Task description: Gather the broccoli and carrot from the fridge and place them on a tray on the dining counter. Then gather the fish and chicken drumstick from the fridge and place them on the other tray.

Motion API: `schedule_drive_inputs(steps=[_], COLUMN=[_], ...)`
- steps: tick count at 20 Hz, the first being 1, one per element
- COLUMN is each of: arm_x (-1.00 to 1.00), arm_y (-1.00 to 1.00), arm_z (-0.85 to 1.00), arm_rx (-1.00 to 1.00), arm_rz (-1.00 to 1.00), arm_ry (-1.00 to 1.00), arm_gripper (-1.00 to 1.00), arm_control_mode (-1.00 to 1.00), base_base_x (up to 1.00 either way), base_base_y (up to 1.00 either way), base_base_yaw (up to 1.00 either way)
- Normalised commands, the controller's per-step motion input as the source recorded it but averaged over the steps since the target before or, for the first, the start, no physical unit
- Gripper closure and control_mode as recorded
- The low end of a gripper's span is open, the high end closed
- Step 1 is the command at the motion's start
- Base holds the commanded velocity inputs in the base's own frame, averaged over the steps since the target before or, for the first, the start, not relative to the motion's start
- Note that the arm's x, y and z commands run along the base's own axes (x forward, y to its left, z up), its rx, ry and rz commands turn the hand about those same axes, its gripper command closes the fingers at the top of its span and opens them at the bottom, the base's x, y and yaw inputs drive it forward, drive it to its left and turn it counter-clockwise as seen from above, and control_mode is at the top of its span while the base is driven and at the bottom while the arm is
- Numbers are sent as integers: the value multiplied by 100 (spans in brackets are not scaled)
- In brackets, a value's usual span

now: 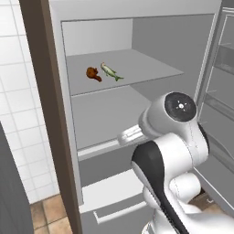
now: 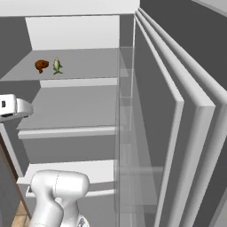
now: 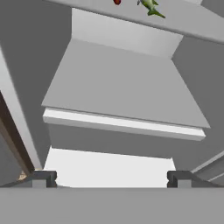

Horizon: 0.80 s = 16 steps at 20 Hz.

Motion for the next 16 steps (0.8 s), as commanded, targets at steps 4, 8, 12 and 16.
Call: schedule_drive_inputs(steps=[4,8,12,16], arm_x=[10,12,23,44], arm_y=[-19,-9,-3,-3], arm_z=[80,81,50,25], arm_rx=[0,4,18,21], arm_rz=[0,0,0,0], arm_ry=[-23,-12,-5,-2], arm_gripper=[-100,-100,-100,-100], arm_control_mode=[-100,-100,-100,-100], base_base_x=[0,0,0,0], base_base_y=[0,0,0,0], base_base_yaw=[0,0,0,0])
